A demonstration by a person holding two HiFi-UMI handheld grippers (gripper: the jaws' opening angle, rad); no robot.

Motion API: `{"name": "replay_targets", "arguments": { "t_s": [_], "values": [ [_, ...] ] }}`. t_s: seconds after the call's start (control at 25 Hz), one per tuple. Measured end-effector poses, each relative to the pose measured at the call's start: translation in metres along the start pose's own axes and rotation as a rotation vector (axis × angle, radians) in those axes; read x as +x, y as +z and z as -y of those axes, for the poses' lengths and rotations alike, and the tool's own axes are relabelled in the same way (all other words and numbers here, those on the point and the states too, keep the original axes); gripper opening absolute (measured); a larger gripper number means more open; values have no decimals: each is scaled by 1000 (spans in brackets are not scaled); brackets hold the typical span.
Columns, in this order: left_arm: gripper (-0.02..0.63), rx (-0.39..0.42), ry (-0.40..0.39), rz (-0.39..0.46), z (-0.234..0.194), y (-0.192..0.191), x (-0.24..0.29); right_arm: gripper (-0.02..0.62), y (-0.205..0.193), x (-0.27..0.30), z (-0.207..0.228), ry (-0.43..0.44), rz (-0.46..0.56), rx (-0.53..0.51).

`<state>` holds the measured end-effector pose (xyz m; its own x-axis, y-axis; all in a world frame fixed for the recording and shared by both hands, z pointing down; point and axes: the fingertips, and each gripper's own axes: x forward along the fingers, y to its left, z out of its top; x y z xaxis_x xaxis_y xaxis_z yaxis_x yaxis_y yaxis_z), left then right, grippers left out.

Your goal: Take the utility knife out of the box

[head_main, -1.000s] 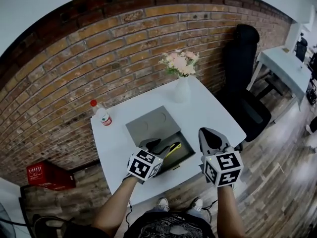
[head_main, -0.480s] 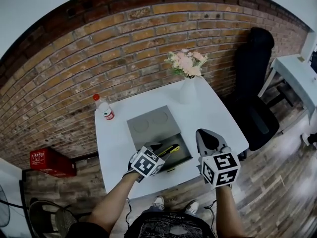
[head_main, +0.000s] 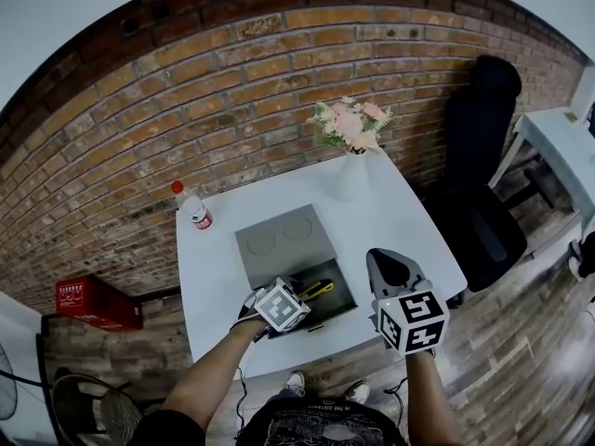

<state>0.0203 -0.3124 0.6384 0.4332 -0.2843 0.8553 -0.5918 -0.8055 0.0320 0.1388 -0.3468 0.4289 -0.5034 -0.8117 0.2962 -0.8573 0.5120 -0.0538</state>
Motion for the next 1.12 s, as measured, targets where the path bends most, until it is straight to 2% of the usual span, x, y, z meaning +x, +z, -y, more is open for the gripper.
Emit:
{"name": "replay_targets", "arguments": {
  "t_s": [0.16, 0.4, 0.56, 0.72, 0.92, 1.12],
  "values": [
    [212, 20, 10, -31, -4, 5, 9, 18, -3, 0, 10, -9, -12, 0],
    [219, 19, -28, -86, -2, -2, 21, 18, -5, 1, 23, -31, -20, 9],
    [206, 18, -40, -95, -2, -2, 22, 18, -10, 2, 24, -31, -33, 11],
    [187, 5, -14, -96, -2, -1, 23, 18, -13, 1, 24, -31, -44, 9],
    [135, 10, -19, -94, 2, 1, 25, 18, -11, 1, 22, -30, -43, 8],
    [129, -32, -8, -92, 0, -1, 23, 18, -15, -3, 20, -37, -49, 7]
  ]
}}
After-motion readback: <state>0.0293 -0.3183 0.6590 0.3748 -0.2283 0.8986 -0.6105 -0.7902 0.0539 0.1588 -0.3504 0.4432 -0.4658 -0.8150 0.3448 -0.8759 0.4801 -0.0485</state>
